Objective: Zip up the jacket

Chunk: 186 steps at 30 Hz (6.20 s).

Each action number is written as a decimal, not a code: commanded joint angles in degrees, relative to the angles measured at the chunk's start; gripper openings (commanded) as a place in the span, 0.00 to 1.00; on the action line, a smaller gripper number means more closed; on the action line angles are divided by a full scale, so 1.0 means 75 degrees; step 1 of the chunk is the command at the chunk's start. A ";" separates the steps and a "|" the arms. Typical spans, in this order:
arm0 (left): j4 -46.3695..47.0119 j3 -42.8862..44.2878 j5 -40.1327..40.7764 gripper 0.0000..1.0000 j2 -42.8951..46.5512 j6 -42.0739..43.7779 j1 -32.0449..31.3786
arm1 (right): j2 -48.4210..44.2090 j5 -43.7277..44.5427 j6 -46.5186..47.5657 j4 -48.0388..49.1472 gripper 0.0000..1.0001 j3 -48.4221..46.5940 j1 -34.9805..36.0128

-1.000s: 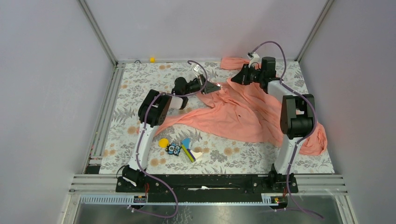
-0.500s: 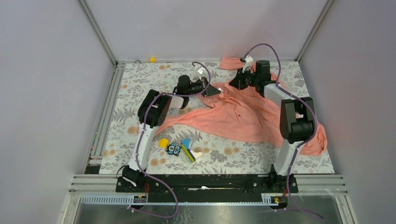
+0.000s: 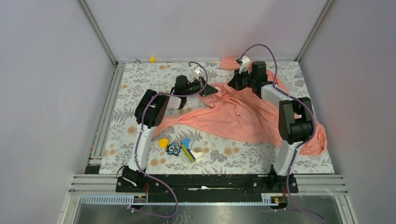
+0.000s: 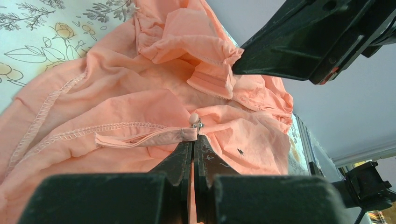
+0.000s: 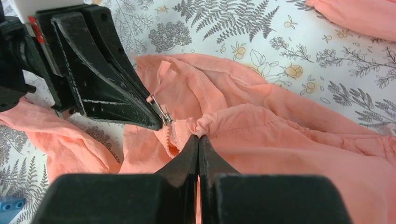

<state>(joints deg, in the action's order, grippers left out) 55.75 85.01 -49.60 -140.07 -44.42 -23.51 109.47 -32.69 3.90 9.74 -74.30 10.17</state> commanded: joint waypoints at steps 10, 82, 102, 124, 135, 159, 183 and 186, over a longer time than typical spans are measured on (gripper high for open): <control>0.0761 0.0259 0.0079 0.00 0.0241 -0.0371 0.0029 | -0.0631 0.0196 0.0267 0.0445 0.00 0.0422 0.0016; 0.1338 -0.0324 0.0290 0.00 0.0588 -0.0366 0.0038 | -0.0080 0.1044 0.0916 -0.0069 0.00 -0.0136 0.0674; 0.0779 -0.0322 0.0570 0.00 0.0657 0.0040 0.0029 | -0.0104 0.0658 0.0835 0.0084 0.00 -0.0076 0.0674; 0.0987 -0.0385 0.0575 0.00 0.0666 -0.0049 0.0005 | 0.0036 0.0935 0.0690 0.0036 0.00 -0.0206 0.0671; 0.1143 -0.0420 0.0530 0.00 0.0673 -0.0127 -0.0006 | 0.0136 0.0963 0.0640 -0.0045 0.00 -0.0324 0.0671; 0.0459 -0.0202 0.0564 0.00 0.0643 0.0294 -0.0129 | 0.0070 0.0850 0.0583 0.0151 0.00 -0.0200 0.0669; 0.1054 -0.0483 0.0761 0.00 0.0700 -0.0081 0.0017 | 0.0109 0.1002 0.0594 0.0061 0.00 -0.0258 0.0674; 0.1154 -0.0461 0.0698 0.00 0.0662 -0.0156 0.0019 | 0.0143 0.0959 0.0582 0.0049 0.00 -0.0284 0.0671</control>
<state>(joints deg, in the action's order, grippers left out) 59.68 81.60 -44.51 -138.45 -45.12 -23.53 110.54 -24.95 8.51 9.54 -74.17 14.63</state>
